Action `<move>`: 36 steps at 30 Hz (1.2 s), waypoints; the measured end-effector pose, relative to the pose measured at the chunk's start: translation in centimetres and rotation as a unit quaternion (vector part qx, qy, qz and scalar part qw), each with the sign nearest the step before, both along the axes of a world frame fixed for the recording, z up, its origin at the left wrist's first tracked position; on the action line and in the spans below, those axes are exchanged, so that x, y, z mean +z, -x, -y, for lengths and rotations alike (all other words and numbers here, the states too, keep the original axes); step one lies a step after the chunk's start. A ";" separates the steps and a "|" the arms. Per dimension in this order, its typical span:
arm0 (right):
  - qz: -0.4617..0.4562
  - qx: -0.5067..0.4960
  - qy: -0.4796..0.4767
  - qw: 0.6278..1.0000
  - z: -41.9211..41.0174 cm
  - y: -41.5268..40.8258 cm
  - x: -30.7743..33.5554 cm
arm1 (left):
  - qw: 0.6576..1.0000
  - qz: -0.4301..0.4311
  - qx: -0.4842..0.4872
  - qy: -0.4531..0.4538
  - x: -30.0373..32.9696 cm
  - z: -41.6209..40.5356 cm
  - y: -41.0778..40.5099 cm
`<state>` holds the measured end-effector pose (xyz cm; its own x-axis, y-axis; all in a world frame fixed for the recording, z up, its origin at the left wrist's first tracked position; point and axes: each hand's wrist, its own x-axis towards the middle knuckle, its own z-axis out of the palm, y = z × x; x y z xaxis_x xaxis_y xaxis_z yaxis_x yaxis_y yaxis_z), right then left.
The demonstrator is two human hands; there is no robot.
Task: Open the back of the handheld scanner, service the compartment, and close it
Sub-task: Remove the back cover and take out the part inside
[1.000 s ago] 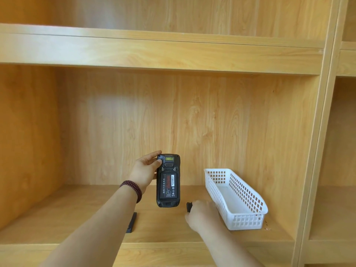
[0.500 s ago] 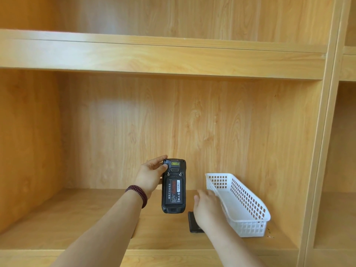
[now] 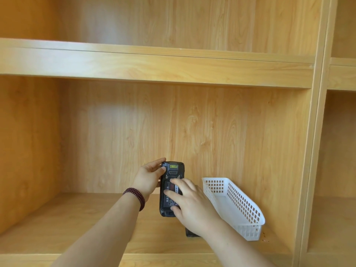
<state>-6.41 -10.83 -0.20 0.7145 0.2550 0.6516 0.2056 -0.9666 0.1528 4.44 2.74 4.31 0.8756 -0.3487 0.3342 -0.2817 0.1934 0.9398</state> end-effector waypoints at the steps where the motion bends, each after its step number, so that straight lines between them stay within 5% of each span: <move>1: 0.001 -0.004 0.000 1.000 0.0 0.1 -0.2 | 1.000 0.001 0.000 -0.002 0.0 0.0 0.1; 27: -0.019 -0.074 0.135 0.988 -1.9 0.4 0.6 | 1.000 0.006 0.002 -0.021 0.0 -0.6 1.0; 36: -0.005 -0.046 0.086 0.995 -1.7 0.2 0.1 | 1.000 -0.002 0.010 -0.002 0.1 -0.8 0.8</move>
